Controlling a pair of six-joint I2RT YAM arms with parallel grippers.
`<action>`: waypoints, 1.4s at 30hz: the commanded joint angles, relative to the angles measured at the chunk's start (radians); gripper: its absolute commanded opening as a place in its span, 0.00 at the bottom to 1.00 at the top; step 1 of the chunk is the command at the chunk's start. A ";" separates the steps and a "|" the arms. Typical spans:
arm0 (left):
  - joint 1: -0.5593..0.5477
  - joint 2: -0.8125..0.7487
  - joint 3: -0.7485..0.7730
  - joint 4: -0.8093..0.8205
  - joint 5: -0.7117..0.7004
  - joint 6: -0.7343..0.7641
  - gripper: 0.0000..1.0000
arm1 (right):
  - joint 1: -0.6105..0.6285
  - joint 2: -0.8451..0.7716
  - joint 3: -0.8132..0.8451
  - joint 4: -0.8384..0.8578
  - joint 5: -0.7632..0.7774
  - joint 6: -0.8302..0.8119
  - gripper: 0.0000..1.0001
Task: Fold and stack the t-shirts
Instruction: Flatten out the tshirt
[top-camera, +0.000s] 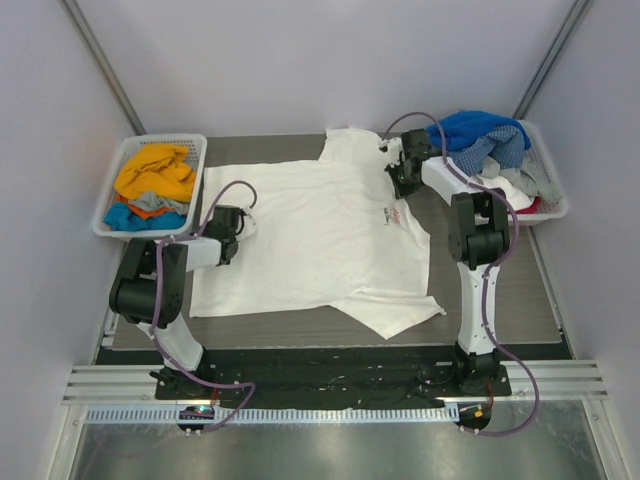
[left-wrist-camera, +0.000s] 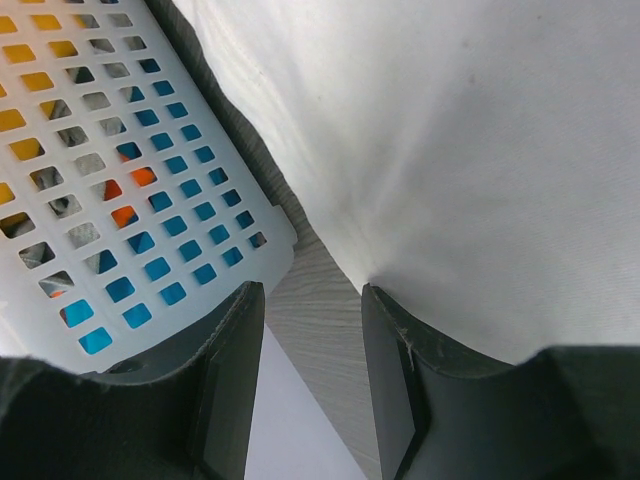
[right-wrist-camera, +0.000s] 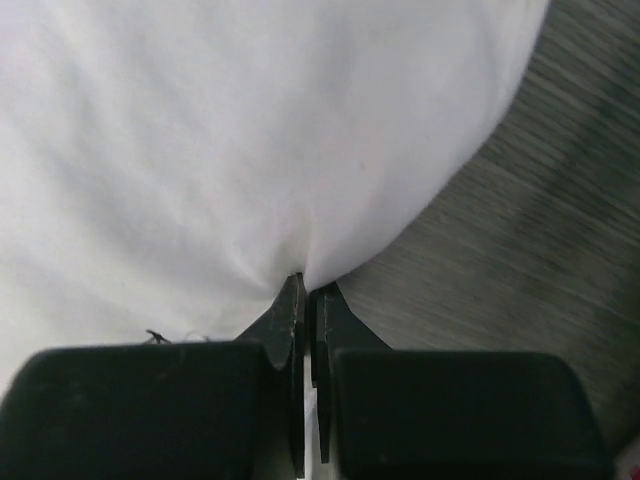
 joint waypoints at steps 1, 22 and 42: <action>0.007 -0.013 -0.003 0.053 0.001 0.008 0.48 | 0.033 -0.145 -0.114 0.096 0.363 -0.069 0.01; 0.006 -0.017 -0.010 0.055 0.001 0.012 0.46 | 0.054 -0.107 -0.119 0.113 0.770 -0.168 0.32; -0.044 -0.046 0.098 -0.135 0.143 -0.155 0.46 | 0.056 -0.302 -0.330 0.093 0.451 -0.118 0.47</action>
